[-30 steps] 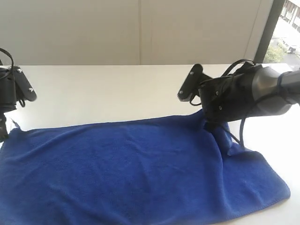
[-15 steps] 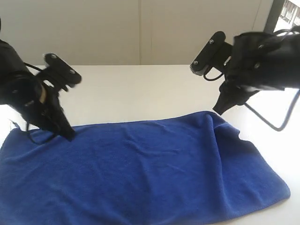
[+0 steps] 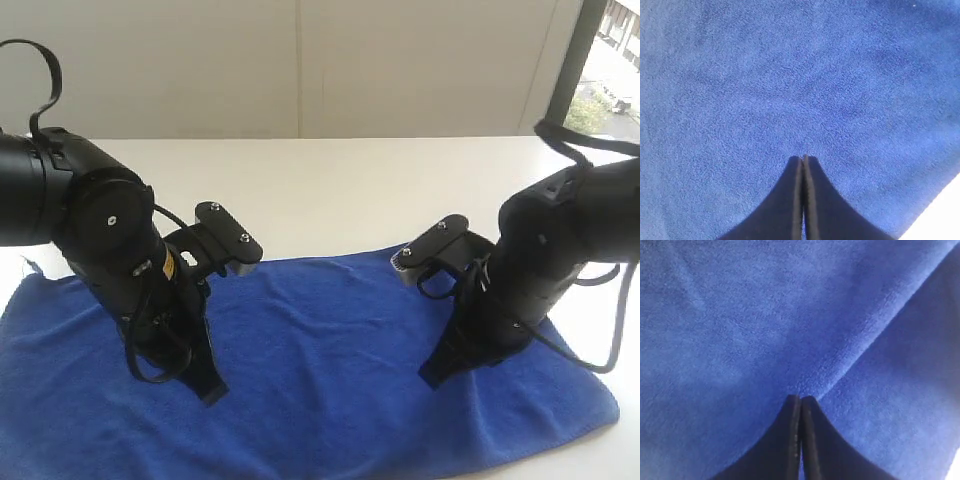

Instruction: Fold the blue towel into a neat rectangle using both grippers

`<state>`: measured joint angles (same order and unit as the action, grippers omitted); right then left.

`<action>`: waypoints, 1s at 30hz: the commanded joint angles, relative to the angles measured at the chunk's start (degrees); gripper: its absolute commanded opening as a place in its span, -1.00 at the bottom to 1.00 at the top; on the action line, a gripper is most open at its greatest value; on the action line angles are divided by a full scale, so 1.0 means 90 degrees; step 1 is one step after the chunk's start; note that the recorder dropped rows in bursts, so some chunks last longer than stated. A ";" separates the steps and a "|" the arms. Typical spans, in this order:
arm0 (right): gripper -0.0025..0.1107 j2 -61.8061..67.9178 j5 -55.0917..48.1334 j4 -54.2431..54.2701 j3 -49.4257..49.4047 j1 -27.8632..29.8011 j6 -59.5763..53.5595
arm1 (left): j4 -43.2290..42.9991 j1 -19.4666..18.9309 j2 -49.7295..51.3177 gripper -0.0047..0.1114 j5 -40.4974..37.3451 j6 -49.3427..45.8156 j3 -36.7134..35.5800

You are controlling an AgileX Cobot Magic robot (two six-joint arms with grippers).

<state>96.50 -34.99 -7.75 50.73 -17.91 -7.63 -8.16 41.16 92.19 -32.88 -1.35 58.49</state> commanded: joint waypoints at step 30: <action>-0.96 -0.0882 -0.0296 -0.0995 0.0498 -0.0127 0.1601 | -0.0144 0.0019 0.0720 -0.92 0.0321 -0.0061 -0.0267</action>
<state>87.57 -36.25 -10.04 55.64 -23.51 0.00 -9.37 41.16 98.02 -29.27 -1.83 56.45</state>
